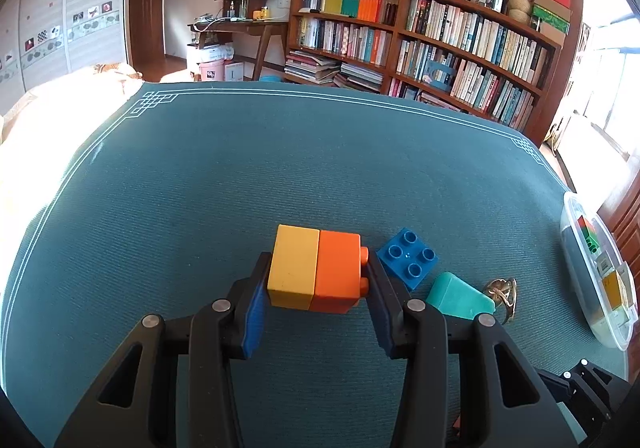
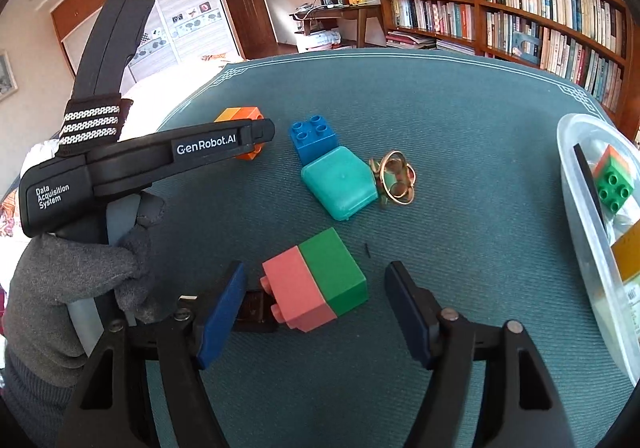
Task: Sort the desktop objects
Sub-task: 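Grasp the orange-yellow block with the left tool while the right tool grasps the pink-green block, then carry both blocks over the clear bowl and open both tools to drop them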
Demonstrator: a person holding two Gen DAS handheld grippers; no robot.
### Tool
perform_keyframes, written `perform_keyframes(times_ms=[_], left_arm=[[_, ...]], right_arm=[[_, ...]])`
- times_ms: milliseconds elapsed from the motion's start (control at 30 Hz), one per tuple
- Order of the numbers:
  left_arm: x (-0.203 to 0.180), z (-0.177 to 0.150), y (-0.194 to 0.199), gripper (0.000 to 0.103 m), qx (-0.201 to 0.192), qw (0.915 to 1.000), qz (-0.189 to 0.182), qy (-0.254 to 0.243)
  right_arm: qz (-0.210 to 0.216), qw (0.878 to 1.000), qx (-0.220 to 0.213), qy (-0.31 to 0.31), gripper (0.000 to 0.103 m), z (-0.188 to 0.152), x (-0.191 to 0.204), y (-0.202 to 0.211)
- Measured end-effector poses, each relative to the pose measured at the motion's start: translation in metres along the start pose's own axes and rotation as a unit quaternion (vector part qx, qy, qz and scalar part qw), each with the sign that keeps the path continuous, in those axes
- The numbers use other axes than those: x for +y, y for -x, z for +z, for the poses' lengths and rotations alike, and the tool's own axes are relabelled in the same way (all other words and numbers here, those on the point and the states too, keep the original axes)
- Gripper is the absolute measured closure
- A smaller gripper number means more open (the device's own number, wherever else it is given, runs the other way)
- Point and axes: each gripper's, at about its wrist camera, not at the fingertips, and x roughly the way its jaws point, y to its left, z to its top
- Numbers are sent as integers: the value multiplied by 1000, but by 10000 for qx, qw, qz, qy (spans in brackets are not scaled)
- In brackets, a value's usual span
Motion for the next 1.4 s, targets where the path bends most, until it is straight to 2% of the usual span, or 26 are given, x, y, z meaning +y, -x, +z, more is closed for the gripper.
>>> perform_keyframes(times_ms=[67, 100, 333, 633, 1000, 1400], left_arm=[[-2, -1, -1, 56, 16, 10000, -10, -26], [-2, -1, -1, 56, 13, 10000, -9, -45], [-5, -3, 2, 56, -23, 10000, -21, -91], [-11, -2, 4, 56, -52, 9999, -46, -148], [-26, 2, 16, 56, -201, 9992, -168, -298], [-50, 1, 30, 56, -330, 9974, -353, -542]], right_arm=[[-83, 10000, 41, 23, 45, 0, 0, -2], [-104, 9999, 34, 59, 46, -1, 1, -1], [-58, 9998, -127, 142, 47, -5, 3, 12], [-42, 9972, -750, -39, 47, 11, -5, 49], [-328, 9900, -1197, -669, 47, 24, -43, 77], [-632, 9812, -1499, -1042, 47, 27, -71, 91]])
